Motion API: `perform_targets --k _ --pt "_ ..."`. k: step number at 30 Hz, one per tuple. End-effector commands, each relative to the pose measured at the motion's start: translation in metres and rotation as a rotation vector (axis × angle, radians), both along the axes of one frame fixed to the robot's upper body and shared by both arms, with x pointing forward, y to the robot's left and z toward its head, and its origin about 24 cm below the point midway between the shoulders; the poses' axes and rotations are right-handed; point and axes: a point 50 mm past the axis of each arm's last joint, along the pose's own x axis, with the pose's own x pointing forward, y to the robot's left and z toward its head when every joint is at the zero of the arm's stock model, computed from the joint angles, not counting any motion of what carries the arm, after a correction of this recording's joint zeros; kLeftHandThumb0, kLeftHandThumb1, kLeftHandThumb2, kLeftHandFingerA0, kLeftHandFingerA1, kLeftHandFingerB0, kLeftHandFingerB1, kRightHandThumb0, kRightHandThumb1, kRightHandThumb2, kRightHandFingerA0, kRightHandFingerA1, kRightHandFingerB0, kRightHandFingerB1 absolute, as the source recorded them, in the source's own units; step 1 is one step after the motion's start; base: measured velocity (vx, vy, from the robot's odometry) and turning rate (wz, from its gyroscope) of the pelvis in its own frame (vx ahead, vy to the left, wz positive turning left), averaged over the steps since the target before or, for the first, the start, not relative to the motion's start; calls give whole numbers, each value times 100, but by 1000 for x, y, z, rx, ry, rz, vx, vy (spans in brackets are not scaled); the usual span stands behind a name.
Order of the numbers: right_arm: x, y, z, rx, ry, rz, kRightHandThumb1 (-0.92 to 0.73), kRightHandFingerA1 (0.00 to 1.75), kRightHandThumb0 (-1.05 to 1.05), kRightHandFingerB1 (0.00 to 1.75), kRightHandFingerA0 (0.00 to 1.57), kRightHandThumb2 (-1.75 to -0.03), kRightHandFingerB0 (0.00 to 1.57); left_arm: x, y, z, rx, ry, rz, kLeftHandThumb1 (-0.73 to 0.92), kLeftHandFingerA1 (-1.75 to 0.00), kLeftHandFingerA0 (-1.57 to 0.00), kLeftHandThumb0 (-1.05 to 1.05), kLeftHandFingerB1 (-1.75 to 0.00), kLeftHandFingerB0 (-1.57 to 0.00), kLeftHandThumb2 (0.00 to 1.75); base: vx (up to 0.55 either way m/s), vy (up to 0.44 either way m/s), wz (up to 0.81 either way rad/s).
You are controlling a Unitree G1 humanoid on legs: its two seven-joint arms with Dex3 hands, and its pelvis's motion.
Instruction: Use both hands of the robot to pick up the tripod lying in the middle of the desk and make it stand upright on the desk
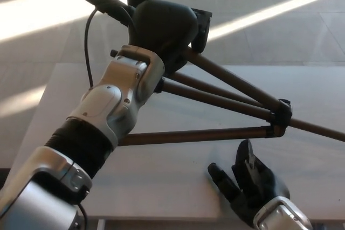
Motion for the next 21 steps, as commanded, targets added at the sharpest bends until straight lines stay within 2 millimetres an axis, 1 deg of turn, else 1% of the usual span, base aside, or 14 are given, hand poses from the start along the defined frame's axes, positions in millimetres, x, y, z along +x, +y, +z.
perform_targets --k 1,2,3,4,7,8,9,10,11,17,18,19,20,21 --pt "-7 47 -24 185 180 35 -59 17 -92 2 0 -90 2 -4 -5 22 -39 -83 -3 50 -175 -87 -14 -153 -72 89 0 0 0" --pt "-6 46 -23 185 174 38 -65 0 -75 17 0 -76 0 -4 -5 21 -39 -83 -3 50 -175 -87 -13 -153 -72 89 0 0 0" --pt "1 46 -19 187 159 26 -58 16 -91 2 0 -87 3 -3 -3 18 -39 -73 4 48 -175 -87 -14 -156 -70 85 0 0 0" --pt "2 44 -18 186 147 29 -65 0 -75 15 0 -76 0 -3 -4 17 -30 -80 3 48 -175 -86 -14 -155 -71 83 0 0 0" --pt "6 43 -16 183 136 33 -58 1 -72 6 0 -80 2 -3 -5 18 -30 -79 3 47 -175 -87 -13 -150 -72 82 0 0 0" --pt "8 42 -15 188 121 34 -58 20 -89 0 0 -89 4 -4 -6 17 -41 -66 2 47 -175 -87 -13 -151 -71 83 0 0 0" --pt "11 41 -14 176 119 26 -57 0 -69 8 0 -79 0 -4 -6 17 -50 -57 -3 51 -175 -86 -13 -146 -71 86 0 0 0" --pt "12 41 -13 170 119 23 -57 0 -69 8 0 -79 0 -4 -6 17 -54 -54 -5 51 -175 -86 -13 -146 -71 86 0 0 0" --pt "13 41 -12 167 112 20 -56 17 -88 0 0 -86 3 -4 -6 17 -54 -53 -6 54 -175 -86 -14 -146 -73 87 0 0 0" --pt "23 36 -5 146 67 -16 -51 7 -84 1 0 -79 10 -5 -4 13 -40 -44 6 52 -175 -85 -14 -155 -68 83 0 0 0" --pt "25 34 -2 147 60 -35 -57 0 -70 8 0 -80 0 -4 -3 11 -33 -43 14 56 -173 -86 -16 -136 -75 79 0 0 0" --pt "27 32 0 144 59 -55 -49 12 -79 7 0 -82 0 -4 -3 9 -23 -35 21 58 -171 -86 -18 -132 -75 79 0 0 0" --pt "29 31 1 138 61 -67 -47 9 -80 5 0 -79 0 -5 -2 8 -21 -30 23 62 -165 -92 -15 -116 -77 75 0 0 0" --pt "30 31 2 137 59 -73 -47 9 -80 5 0 -79 0 -4 -1 8 -16 -31 26 62 -165 -92 -15 -116 -77 75 0 0 0"
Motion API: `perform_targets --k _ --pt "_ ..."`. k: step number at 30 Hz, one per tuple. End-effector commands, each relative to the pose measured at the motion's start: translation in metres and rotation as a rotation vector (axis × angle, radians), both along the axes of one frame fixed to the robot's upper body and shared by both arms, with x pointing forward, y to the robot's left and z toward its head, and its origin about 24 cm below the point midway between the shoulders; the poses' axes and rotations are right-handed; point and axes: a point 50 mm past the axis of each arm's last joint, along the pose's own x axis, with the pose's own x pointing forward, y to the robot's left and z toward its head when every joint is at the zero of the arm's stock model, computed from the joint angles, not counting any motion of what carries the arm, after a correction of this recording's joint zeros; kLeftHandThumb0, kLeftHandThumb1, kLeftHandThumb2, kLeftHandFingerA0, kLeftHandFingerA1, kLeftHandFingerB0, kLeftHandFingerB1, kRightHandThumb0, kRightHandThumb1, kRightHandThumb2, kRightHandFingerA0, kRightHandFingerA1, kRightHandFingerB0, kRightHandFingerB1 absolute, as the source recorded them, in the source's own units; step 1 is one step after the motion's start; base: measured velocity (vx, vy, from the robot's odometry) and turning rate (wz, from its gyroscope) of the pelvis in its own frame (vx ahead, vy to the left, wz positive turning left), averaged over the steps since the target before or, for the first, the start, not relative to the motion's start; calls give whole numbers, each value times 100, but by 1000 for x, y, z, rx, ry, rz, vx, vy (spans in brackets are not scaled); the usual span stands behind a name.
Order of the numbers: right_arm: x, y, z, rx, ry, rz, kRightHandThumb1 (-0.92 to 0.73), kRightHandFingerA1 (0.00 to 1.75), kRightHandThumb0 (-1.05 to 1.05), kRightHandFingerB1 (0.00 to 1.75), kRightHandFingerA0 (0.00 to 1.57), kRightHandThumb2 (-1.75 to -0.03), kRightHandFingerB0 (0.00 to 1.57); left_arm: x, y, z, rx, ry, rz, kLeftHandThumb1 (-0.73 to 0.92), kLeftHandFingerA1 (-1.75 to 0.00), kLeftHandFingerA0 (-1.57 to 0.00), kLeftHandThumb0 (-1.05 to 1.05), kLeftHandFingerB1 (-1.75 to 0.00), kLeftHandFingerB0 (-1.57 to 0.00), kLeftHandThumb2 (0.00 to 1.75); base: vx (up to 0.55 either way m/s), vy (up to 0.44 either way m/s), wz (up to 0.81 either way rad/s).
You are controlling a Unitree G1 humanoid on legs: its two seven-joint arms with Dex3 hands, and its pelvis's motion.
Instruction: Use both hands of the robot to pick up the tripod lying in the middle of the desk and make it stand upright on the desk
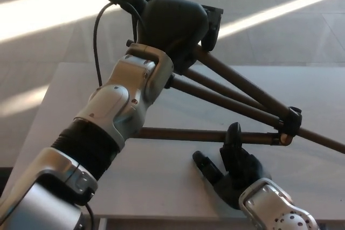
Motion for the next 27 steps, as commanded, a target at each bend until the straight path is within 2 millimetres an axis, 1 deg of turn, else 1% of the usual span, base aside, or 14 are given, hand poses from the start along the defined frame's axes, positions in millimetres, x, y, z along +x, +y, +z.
perform_targets --k 1,2,6,8,10,14,15,16,17,18,21,22,26,27 --pt "4 21 4 4 74 -83 -61 10 -59 7 0 -67 0 0 5 3 6 -32 36 62 -167 -88 -20 -116 -79 72 0 0 0" --pt "7 19 8 -35 56 -118 -63 13 -55 5 0 -76 0 0 6 1 4 -44 34 63 -169 -84 -21 -134 -74 67 0 0 0" --pt "13 14 13 -52 21 -172 -47 31 -53 34 0 -89 0 0 8 -2 34 -33 49 65 -144 -76 -24 -123 -77 69 0 0 0" --pt "16 11 15 -39 22 -209 -61 21 -54 32 2 -79 8 0 8 -3 36 -31 54 63 -144 -76 -24 -123 -77 69 0 0 0" --pt "21 7 20 -43 -4 -235 -69 30 -50 28 0 -62 13 -1 7 -4 15 -34 43 61 -169 -79 -21 -138 -73 68 0 0 0" --pt "24 5 24 -74 -36 -238 -71 33 -44 29 4 -63 14 -1 8 -5 21 -45 39 61 -168 -82 -22 -133 -75 69 0 0 0" --pt "26 3 26 -150 -33 -247 -77 60 -31 33 21 -64 29 -1 9 -6 26 -39 30 63 -137 -82 -24 -104 -79 71 0 0 0" --pt "26 2 27 -158 -25 -259 -82 78 -21 40 41 -64 39 0 9 -6 36 -39 31 62 -144 -84 -24 -105 -78 70 0 0 0" --pt "26 1 27 -167 -17 -258 -82 102 -18 74 83 -70 76 0 9 -6 42 -35 36 60 -154 -84 -23 -118 -76 67 0 0 0" --pt "26 0 27 -171 -13 -257 -82 102 -18 74 83 -70 76 0 9 -6 44 -33 38 60 -154 -84 -23 -118 -76 67 0 0 0" --pt "23 0 24 -190 -37 -202 -80 174 -25 152 91 -80 81 1 9 -5 18 -20 38 65 -161 -84 -23 -122 -72 68 0 0 0" --pt "23 1 24 -234 -49 -180 -82 175 -27 156 100 -87 80 1 8 -4 22 -31 38 64 -169 -82 -24 -135 -73 67 0 0 0" --pt "20 3 21 -312 -52 -151 -79 175 -24 161 96 -97 68 1 8 -4 12 -53 37 62 -169 -81 -22 -136 -73 69 0 0 0" --pt "18 5 20 -340 -55 -134 -81 175 -25 165 95 -95 64 2 8 -3 29 -43 51 59 -157 -77 -20 -133 -73 72 0 0 0"
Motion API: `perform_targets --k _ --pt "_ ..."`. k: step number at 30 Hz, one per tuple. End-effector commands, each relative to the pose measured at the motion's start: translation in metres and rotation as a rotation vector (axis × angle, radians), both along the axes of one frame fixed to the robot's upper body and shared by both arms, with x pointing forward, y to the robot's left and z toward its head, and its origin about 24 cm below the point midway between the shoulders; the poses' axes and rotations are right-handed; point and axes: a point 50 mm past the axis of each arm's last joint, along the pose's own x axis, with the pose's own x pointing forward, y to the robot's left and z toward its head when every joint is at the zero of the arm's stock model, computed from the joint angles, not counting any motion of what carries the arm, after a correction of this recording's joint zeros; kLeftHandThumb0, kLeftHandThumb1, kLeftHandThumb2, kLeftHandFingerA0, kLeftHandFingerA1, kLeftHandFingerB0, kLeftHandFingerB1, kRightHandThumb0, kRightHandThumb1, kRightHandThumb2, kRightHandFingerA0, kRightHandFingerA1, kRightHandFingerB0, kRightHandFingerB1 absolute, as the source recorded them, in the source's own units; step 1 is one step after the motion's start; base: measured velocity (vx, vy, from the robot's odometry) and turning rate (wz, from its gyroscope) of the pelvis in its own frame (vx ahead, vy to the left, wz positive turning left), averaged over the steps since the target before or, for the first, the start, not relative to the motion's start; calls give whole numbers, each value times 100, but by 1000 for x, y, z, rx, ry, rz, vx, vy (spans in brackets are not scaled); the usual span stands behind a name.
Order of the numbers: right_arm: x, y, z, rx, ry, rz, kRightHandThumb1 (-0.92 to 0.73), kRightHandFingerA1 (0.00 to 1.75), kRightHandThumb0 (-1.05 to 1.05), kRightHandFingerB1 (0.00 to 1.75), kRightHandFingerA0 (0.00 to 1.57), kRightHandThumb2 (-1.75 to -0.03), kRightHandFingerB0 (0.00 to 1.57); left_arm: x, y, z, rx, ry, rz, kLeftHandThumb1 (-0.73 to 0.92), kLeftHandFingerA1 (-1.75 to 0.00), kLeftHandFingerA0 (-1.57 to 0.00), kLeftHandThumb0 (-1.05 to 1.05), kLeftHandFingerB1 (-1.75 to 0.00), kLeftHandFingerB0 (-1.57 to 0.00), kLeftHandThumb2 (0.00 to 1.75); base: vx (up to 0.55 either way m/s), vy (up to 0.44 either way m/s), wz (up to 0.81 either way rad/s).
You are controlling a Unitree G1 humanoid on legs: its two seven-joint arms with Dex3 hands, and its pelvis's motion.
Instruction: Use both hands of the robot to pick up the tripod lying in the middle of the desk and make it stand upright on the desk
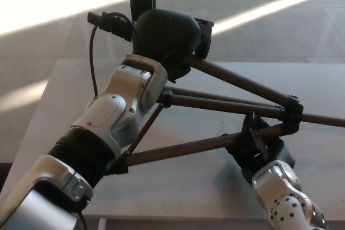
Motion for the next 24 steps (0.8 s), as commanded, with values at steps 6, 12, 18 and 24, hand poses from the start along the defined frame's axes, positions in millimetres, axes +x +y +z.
perform_targets --k 6,12,18,24 --pt "-9 27 6 -128 -61 108 -84 175 -29 166 92 -88 53 1 0 14 -1 -46 14 64 -154 -79 -22 -119 -76 70 0 0 0" --pt "-14 25 3 -182 -78 89 -69 175 -25 169 93 -111 56 0 3 12 -14 -50 8 62 -164 -81 -22 -135 -75 69 0 0 0" --pt "-5 5 16 -316 -132 132 -75 175 -21 175 93 -111 55 0 4 9 7 -67 10 62 -148 -84 -23 -110 -80 70 0 0 0" --pt "21 -33 66 -594 -259 225 -60 175 -17 159 97 -115 75 2 11 6 -2 -36 35 52 -130 -112 -33 -101 -80 95 0 0 0"
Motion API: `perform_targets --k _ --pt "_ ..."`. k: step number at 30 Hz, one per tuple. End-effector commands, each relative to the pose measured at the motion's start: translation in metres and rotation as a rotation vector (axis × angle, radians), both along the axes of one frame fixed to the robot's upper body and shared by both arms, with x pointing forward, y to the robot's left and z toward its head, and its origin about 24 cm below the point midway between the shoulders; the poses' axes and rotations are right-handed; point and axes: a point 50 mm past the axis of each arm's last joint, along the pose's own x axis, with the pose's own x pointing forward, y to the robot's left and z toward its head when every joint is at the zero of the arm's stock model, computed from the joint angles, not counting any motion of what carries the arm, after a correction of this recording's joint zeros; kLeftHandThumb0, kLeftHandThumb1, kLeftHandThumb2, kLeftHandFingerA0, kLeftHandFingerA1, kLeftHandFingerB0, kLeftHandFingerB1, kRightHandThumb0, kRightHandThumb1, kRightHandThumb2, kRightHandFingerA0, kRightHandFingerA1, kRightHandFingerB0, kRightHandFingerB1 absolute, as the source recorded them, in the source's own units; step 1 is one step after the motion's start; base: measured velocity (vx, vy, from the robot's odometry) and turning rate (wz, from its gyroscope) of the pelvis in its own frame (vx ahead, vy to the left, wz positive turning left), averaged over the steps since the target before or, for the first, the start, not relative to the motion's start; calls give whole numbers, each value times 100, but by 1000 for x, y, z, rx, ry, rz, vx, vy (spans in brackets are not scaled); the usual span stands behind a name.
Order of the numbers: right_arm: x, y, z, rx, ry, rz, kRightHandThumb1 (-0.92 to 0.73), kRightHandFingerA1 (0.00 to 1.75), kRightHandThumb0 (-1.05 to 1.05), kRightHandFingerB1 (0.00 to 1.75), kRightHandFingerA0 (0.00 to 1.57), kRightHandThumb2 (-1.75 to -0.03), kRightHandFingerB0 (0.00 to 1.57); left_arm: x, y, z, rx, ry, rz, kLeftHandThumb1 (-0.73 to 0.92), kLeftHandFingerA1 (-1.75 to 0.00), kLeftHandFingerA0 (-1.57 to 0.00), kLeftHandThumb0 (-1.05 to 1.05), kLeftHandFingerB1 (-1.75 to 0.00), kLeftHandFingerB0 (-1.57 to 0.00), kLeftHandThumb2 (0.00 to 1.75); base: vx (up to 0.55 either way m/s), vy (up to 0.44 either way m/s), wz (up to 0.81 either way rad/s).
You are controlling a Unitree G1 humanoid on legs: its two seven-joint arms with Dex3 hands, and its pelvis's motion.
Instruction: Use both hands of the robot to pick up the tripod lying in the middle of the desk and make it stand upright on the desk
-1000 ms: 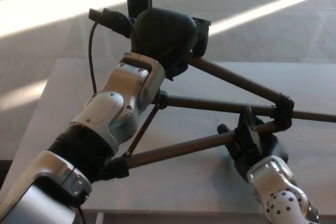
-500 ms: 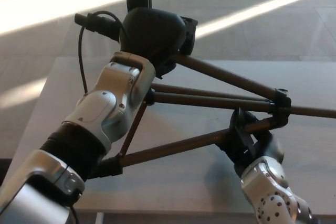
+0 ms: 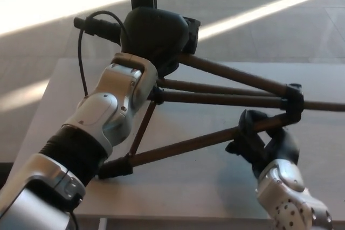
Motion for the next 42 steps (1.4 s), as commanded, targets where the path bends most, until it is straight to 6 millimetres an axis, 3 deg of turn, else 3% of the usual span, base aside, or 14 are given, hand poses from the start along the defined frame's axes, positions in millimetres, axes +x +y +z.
perform_targets --k 1,2,4,15,16,17,18,21,24,27,28,30,39,42 --pt "25 -21 56 -294 -125 133 -60 175 -17 159 97 -115 75 0 0 6 -30 -25 -9 52 -130 -112 -33 -101 -80 95 0 0 0" --pt "29 -26 67 -332 -154 144 -56 175 -19 161 95 -119 72 0 1 6 -47 -16 -9 69 -171 -83 -24 -132 -69 71 0 0 0" --pt "37 -31 89 -356 -181 133 -48 175 -21 158 93 -127 74 0 2 8 -85 -17 -20 54 -175 -88 -15 -166 -64 90 0 0 0" --pt "56 -31 181 -423 -310 146 -40 175 -20 168 94 -136 78 1 4 11 -137 8 -6 54 -175 -89 -13 -162 -66 86 0 0 0" --pt "57 -29 186 -444 -318 159 -41 175 -22 169 95 -135 74 1 4 11 -142 7 -10 47 -137 -118 -20 -124 -97 97 0 0 0" --pt "58 -27 189 -464 -312 162 -40 175 -21 166 94 -134 78 1 5 11 -145 11 -8 49 -136 -117 -22 -122 -95 97 0 0 0" --pt "59 -22 196 -503 -321 187 -42 175 -21 170 92 -132 74 1 6 10 -162 17 -2 60 -175 -87 -17 -157 -67 80 0 0 0" --pt "62 -15 207 -552 -334 216 -40 175 -23 168 95 -131 78 2 7 11 -219 30 19 63 -174 -85 -19 -111 -76 73 0 0 0" --pt "62 -10 213 -579 -343 227 -36 175 -25 168 96 -134 81 2 8 11 -278 45 45 58 -175 -86 -20 -146 -68 74 0 0 0" --pt "64 -5 218 -598 -351 240 -39 175 -26 162 98 -132 83 2 11 8 -373 73 57 59 -170 -98 -15 -136 -71 78 0 0 0" --pt "64 -3 219 -616 -356 246 -38 175 -24 164 96 -134 82 2 12 6 -402 79 64 62 -152 -90 -25 -95 -81 73 0 0 0" --pt "64 5 223 -709 -391 267 -37 175 -21 163 96 -135 82 -1 16 -3 -483 101 100 62 -128 -95 -21 -85 -82 69 0 0 0" --pt "62 24 249 -891 -539 313 -34 175 -31 159 101 -137 82 -11 22 -28 -855 199 175 65 -167 -98 -11 -138 -76 89 0 0 0" --pt "59 37 256 -1038 -601 315 -39 175 -37 153 102 -136 88 -14 24 -40 -963 232 226 49 -136 -96 -16 -125 -87 112 0 0 0"
